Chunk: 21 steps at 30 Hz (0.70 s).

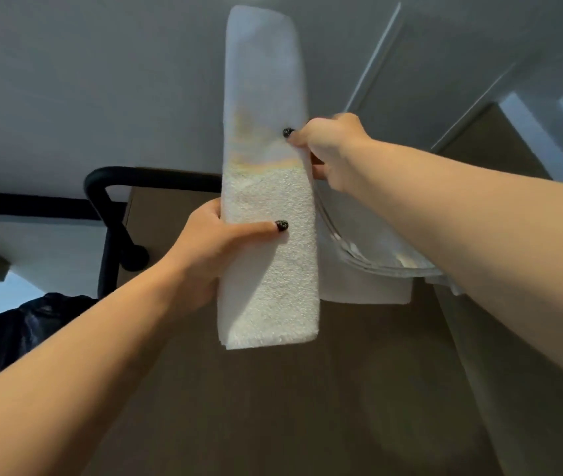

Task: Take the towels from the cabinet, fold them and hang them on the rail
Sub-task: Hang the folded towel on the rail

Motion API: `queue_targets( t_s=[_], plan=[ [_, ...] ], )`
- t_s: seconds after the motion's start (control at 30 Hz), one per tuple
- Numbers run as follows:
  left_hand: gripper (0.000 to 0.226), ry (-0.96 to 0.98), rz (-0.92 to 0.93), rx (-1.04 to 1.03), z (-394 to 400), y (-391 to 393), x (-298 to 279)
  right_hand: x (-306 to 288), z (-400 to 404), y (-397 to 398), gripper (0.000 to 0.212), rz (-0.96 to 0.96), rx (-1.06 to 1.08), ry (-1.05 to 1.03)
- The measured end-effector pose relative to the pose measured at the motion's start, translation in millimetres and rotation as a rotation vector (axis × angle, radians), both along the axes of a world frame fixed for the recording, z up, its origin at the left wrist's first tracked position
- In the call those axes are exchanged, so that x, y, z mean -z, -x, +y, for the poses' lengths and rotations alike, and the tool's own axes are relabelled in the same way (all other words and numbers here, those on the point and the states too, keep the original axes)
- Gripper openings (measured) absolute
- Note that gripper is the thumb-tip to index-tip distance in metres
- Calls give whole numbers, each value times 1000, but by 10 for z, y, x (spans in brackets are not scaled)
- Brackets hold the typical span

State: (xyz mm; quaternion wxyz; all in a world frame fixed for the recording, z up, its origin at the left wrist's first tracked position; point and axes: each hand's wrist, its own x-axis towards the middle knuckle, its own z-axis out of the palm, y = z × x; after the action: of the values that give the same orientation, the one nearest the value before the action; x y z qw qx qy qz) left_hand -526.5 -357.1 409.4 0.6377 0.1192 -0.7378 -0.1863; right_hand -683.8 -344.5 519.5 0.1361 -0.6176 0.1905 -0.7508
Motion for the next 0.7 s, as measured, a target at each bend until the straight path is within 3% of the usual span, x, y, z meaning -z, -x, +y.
queue_targets(
  t_s=[0.03, 0.17, 0.33, 0.43, 0.57, 0.7],
  plan=[
    [40, 9, 6, -20, -59, -40, -43, -56, -37, -54, 74, -7, 2, 3],
    [45, 61, 52, -145, -277, -175, -205, -308, -223, -202, 36, -45, 13, 43],
    [41, 96, 38, -204, -458, -144, -272, -468, -455, -243, 12, 12, 176, 19],
    [45, 116, 37, -201, -580, -56, -252, -494, -596, -230, 34, -25, 414, 49],
    [42, 159, 73, -202, -704, 49, -218, -469, -593, -373, 42, 252, 843, 207],
    [41, 195, 116, -270, -854, 91, -153, -431, -595, -520, 30, 576, 892, 196]
  ],
)
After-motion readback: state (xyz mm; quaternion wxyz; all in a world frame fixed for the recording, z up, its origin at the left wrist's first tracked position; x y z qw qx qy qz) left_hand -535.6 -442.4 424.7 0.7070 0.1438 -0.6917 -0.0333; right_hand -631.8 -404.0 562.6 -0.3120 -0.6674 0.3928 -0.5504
